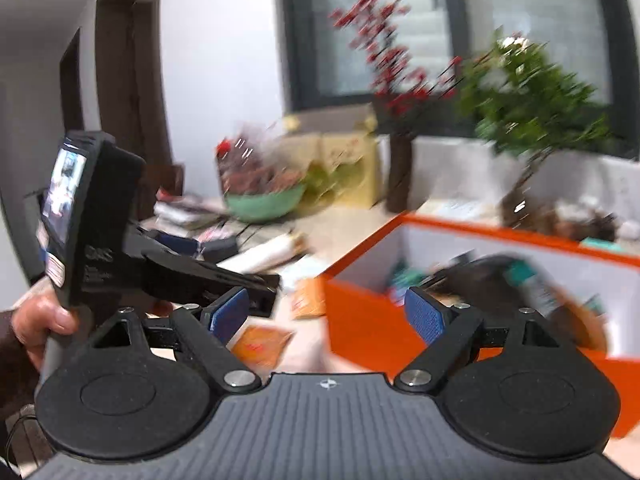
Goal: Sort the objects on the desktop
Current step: 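Move the empty right gripper back to the packets on the table, then grasp the yellow-orange snack packet with the right gripper, then carry the snack packet into the orange box and open the right gripper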
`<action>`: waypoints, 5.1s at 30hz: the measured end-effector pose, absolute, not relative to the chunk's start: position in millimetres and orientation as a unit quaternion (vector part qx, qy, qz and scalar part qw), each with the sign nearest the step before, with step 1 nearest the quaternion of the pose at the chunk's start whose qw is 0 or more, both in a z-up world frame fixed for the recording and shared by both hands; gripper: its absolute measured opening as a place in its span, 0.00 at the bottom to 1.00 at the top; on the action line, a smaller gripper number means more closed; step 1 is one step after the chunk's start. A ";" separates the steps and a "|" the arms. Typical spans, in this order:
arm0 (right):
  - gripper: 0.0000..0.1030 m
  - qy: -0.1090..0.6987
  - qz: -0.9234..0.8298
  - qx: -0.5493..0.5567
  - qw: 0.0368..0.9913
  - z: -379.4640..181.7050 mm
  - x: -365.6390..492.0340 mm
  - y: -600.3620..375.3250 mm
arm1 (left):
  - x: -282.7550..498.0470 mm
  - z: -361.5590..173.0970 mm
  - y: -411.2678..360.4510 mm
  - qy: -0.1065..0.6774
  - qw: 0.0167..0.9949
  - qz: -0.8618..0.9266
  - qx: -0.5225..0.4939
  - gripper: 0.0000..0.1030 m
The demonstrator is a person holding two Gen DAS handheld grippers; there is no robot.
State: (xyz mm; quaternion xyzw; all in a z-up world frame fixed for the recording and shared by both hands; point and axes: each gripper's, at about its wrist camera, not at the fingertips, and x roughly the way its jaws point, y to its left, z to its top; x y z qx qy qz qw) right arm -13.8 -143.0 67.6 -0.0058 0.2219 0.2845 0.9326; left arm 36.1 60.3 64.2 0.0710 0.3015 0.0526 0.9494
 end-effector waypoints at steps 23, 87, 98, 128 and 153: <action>0.88 0.267 0.198 -0.112 0.937 39.4 82.9 -8.5 | 70.4 32.2 150.3 0.324 0.933 0.157 0.034 1.00; 0.97 0.350 0.312 -0.097 0.878 -5.6 31.9 -77.8 | 0.6 23.3 106.5 0.328 0.940 0.074 0.058 1.00; 0.27 0.313 0.326 -0.115 0.885 -4.9 25.7 -64.2 | 5.5 11.9 110.1 0.350 0.932 0.075 0.050 1.00; 0.11 0.227 0.280 0.000 0.933 50.6 -20.5 -142.2 | 25.0 72.8 7.6 0.294 0.952 0.035 0.076 0.92; 0.12 0.229 0.143 0.015 0.963 70.9 59.6 -257.8 | 127.7 97.5 -145.4 0.271 0.954 -0.053 0.117 0.93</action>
